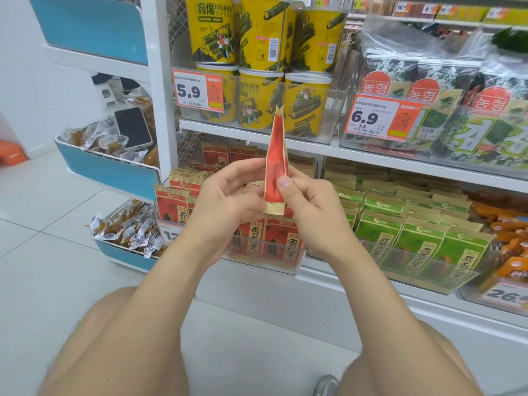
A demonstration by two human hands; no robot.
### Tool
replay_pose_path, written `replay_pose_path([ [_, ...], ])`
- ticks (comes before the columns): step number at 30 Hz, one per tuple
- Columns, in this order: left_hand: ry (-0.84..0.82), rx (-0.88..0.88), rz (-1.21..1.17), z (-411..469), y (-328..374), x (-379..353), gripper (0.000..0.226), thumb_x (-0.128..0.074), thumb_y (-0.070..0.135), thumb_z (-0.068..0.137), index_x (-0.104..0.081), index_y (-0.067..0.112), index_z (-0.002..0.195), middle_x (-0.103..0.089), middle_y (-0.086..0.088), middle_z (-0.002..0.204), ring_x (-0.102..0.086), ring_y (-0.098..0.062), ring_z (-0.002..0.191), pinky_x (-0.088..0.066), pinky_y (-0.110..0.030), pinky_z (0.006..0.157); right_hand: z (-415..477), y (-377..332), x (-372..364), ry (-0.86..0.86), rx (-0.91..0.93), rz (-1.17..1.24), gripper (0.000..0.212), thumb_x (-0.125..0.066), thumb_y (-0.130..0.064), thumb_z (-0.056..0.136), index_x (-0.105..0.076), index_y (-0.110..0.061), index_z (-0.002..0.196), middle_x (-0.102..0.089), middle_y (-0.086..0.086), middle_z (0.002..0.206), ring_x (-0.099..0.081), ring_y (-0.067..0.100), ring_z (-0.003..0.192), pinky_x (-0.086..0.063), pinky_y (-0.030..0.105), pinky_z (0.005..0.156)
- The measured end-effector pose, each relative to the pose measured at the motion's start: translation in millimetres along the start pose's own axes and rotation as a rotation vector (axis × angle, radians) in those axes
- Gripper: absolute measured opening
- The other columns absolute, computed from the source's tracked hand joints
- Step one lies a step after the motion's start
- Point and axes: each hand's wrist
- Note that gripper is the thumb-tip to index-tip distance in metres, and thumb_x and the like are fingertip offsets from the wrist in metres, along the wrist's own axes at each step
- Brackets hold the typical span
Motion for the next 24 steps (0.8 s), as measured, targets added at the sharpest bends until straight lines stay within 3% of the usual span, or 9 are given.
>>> replay_pose_path([
  [3, -0.004, 0.006, -0.022, 0, 0, -1, 0.054, -0.074, 0.004, 0.084, -0.071, 0.018, 0.136, -0.076, -0.007, 0.13, -0.074, -0.029, 0.119, -0.063, -0.048, 0.09, -4, -3, 1, -0.031, -0.025, 0.063, 0.05, -0.051, -0.037, 0.11, -0.082, -0.003, 0.091, -0.077, -0.009, 0.127, -0.062, 0.01, 0.136, -0.047, 0.053, 0.114],
  [5, -0.004, 0.002, -0.021, 0, 1, -1, 0.047, -0.072, 0.001, 0.093, -0.07, 0.018, 0.137, -0.075, -0.011, 0.128, -0.076, -0.029, 0.115, -0.064, -0.041, 0.083, -7, -7, 0, -0.051, -0.06, 0.109, 0.049, -0.049, -0.034, 0.112, -0.081, -0.002, 0.092, -0.079, -0.001, 0.121, -0.073, 0.022, 0.116, -0.053, 0.06, 0.103],
  [8, 0.009, 0.009, 0.015, 0, 1, 2, 0.051, -0.067, -0.008, 0.094, -0.071, 0.02, 0.137, -0.071, -0.018, 0.129, -0.076, -0.031, 0.111, -0.064, -0.04, 0.081, -10, -12, -3, -0.063, -0.086, 0.117, 0.052, -0.045, -0.037, 0.112, -0.076, 0.0, 0.094, -0.076, 0.017, 0.097, -0.07, 0.03, 0.09, -0.054, 0.06, 0.092],
  [10, 0.011, 0.02, 0.027, -1, 2, 2, 0.05, -0.07, 0.0, 0.09, -0.072, 0.022, 0.135, -0.07, -0.02, 0.129, -0.076, -0.031, 0.11, -0.064, -0.04, 0.081, -9, -14, -4, -0.07, -0.089, 0.119, 0.054, -0.044, -0.037, 0.112, -0.074, 0.003, 0.092, -0.073, 0.019, 0.088, -0.064, 0.032, 0.082, -0.053, 0.054, 0.086],
  [12, 0.012, 0.038, 0.01, -2, 4, 1, 0.04, -0.069, 0.009, 0.097, -0.071, 0.021, 0.135, -0.071, -0.021, 0.126, -0.075, -0.03, 0.105, -0.064, -0.039, 0.079, -8, -14, -4, -0.078, -0.105, 0.128, 0.053, -0.042, -0.034, 0.112, -0.073, 0.005, 0.093, -0.075, 0.017, 0.091, -0.067, 0.033, 0.085, -0.054, 0.052, 0.089],
  [15, 0.038, 0.053, 0.002, -3, 9, -3, 0.03, -0.06, 0.029, 0.109, -0.068, 0.024, 0.137, -0.075, -0.016, 0.123, -0.075, -0.034, 0.102, -0.064, -0.042, 0.077, -7, -16, -5, -0.1, -0.111, 0.159, 0.052, -0.038, -0.024, 0.111, -0.07, 0.013, 0.092, -0.075, 0.023, 0.107, -0.066, 0.043, 0.107, -0.052, 0.061, 0.099],
  [19, 0.046, -0.008, 0.068, -6, 9, -5, 0.032, -0.049, 0.034, 0.114, -0.073, 0.024, 0.134, -0.078, -0.009, 0.121, -0.076, -0.028, 0.109, -0.065, -0.048, 0.086, -9, -17, -9, -0.075, -0.087, 0.074, 0.03, -0.069, -0.027, 0.098, -0.076, -0.015, 0.072, -0.071, -0.003, 0.126, -0.061, 0.01, 0.131, -0.056, 0.044, 0.103],
  [22, 0.017, -0.018, 0.128, -8, 6, -8, 0.039, -0.042, 0.036, 0.116, -0.076, 0.021, 0.129, -0.079, -0.004, 0.123, -0.074, -0.025, 0.12, -0.058, -0.054, 0.104, -12, -16, -15, 0.064, -0.079, -0.028, 0.046, -0.093, -0.038, 0.081, -0.059, -0.015, 0.061, -0.064, -0.006, 0.096, -0.066, 0.003, 0.093, -0.053, 0.028, 0.076],
  [24, 0.004, -0.016, 0.152, -9, 6, -10, 0.036, -0.047, 0.037, 0.113, -0.075, 0.021, 0.131, -0.081, -0.001, 0.119, -0.076, -0.017, 0.112, -0.062, -0.042, 0.094, -12, -16, -21, 0.182, -0.066, -0.165, 0.051, -0.097, -0.039, 0.072, -0.053, -0.017, 0.059, -0.06, -0.012, 0.084, -0.06, 0.003, 0.079, -0.043, 0.022, 0.069],
])
Point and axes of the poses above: each hand's wrist, its own z-axis towards the middle knuckle, its own x-axis out of the back of the hand, y = z × x
